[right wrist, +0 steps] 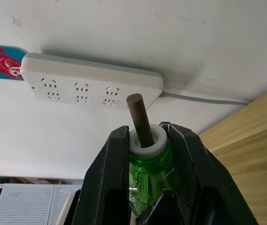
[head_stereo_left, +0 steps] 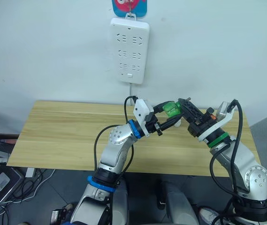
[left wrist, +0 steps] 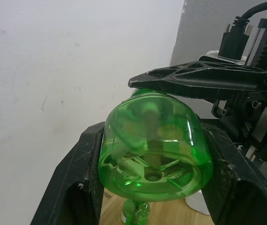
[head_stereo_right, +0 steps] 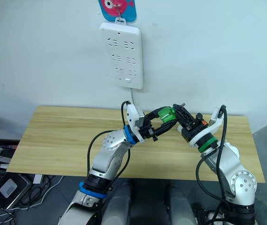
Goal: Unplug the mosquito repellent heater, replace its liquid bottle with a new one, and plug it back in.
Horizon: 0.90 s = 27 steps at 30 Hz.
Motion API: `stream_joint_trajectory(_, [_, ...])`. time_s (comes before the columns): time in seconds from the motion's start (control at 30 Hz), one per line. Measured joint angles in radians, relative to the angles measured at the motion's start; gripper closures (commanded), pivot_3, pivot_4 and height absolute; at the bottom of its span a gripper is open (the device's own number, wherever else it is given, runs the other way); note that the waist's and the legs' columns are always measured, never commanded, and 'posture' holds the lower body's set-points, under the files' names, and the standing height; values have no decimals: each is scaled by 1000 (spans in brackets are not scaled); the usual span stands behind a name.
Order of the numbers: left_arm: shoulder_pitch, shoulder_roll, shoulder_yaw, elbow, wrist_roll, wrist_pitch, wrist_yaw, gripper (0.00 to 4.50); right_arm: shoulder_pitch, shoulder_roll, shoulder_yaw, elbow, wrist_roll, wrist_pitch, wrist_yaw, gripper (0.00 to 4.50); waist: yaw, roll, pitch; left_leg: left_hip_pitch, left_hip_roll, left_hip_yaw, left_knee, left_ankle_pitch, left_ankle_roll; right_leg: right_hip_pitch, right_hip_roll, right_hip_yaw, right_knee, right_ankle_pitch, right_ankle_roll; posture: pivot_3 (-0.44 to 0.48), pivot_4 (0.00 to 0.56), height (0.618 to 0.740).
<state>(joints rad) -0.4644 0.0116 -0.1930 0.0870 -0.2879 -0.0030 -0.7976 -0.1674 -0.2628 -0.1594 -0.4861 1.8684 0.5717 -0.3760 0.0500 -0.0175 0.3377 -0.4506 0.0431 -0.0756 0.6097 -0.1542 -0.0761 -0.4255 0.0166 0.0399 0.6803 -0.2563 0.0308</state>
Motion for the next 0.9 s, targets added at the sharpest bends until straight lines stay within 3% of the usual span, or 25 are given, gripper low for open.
stream_joint_trajectory(0.5, [-3, -1, 0, 2, 14, -12, 13, 2229, -9, -10, 18, -2, -11, -25, 2, 3622, 0, 0, 0, 0, 0, 0, 0, 0, 0, 0, 0, 0, 0, 0, 0, 214, 295, 740])
stream_joint_trajectory(0.57, [-3, -1, 0, 2, 16, -18, 14, 1500, -10, -11, 19, -2, -11, -26, 3, 3622, 0, 0, 0, 0, 0, 0, 0, 0, 0, 0, 0, 0, 0, 0, 0, 214, 296, 740])
stream_joint_trajectory(0.73, [-3, -1, 1, 2, 21, -27, 32, 160, -9, -10, 20, 0, -12, -37, 2, 3622, 0, 0, 0, 0, 0, 0, 0, 0, 0, 0, 0, 0, 0, 0, 0, 212, 295, 740])
stream_joint_trajectory(0.9, [-4, -1, 0, 2, 20, -26, 41, 0, -10, -10, 14, 0, -10, -57, 1, 3622, 0, 0, 0, 0, 0, 0, 0, 0, 0, 0, 0, 0, 0, 0, 0, 209, 292, 740])
